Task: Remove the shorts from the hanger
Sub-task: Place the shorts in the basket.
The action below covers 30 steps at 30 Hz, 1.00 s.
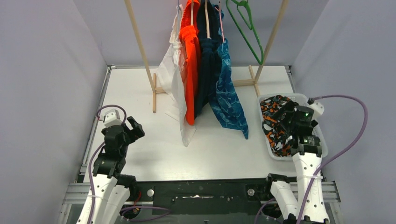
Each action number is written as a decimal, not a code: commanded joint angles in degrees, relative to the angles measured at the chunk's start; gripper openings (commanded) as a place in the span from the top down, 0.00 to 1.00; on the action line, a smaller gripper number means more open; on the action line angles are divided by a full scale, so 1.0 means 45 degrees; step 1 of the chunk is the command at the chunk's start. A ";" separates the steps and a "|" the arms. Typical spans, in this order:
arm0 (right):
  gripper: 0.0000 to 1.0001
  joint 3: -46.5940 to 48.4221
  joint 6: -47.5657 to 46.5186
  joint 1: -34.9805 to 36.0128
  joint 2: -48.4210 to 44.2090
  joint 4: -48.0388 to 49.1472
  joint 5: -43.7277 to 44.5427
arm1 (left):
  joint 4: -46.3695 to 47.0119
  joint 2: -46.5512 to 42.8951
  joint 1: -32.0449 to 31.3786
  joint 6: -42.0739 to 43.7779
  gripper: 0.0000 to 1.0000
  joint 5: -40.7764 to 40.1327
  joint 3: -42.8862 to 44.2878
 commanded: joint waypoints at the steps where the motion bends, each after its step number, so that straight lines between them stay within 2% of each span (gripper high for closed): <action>1: 0.11 -0.2029 0.1246 -0.0075 -0.0265 0.0284 -0.0934 | 0.0564 0.0416 0.0129 0.0082 0.15 -0.0269 0.0459; 3: 0.12 -0.2479 0.1180 -0.0146 0.0266 0.0765 -0.0756 | 0.0629 0.0577 0.0129 0.0133 0.15 -0.0179 0.0460; 5: 0.21 -0.2943 0.1226 -0.0233 0.1134 0.1618 -0.0794 | 0.0622 0.0753 0.0134 0.0112 0.15 -0.0163 0.0470; 8: 0.49 -0.2826 0.0936 -0.0316 0.2843 0.2628 -0.1026 | 0.0612 0.0899 0.0131 0.0064 0.15 -0.0208 0.0480; 10: 0.74 -0.2155 0.0945 -0.0434 0.3508 0.2785 -0.1044 | 0.0601 0.1037 0.0147 0.0019 0.15 -0.0271 0.0470; 13: 0.95 -0.1137 0.0989 -0.0481 0.3705 0.3455 -0.0579 | 0.0611 0.1258 0.0149 -0.0006 0.15 -0.0218 0.0480; 17: 0.99 0.0330 0.0979 -0.0535 0.4183 0.4159 0.0003 | 0.0639 0.1525 0.0150 -0.0025 0.15 -0.0172 0.0480; 20: 0.98 0.1108 0.0849 -0.0554 0.5310 0.4558 -0.0298 | 0.0651 0.1649 0.0159 0.0004 0.15 -0.0143 0.0499; 23: 0.96 0.1107 0.0802 -0.0545 0.7192 0.4708 -0.2046 | 0.0669 0.1672 0.0159 -0.0006 0.15 -0.0109 0.0481; 25: 1.00 0.0784 0.0632 -0.0356 0.8495 0.4699 -0.3089 | 0.0690 0.1685 0.0149 -0.0006 0.15 -0.0108 0.0461; 30: 0.98 -0.0125 0.0343 0.0145 0.9845 0.4522 -0.2172 | 0.0699 0.1791 0.0177 -0.0015 0.15 -0.0094 0.0452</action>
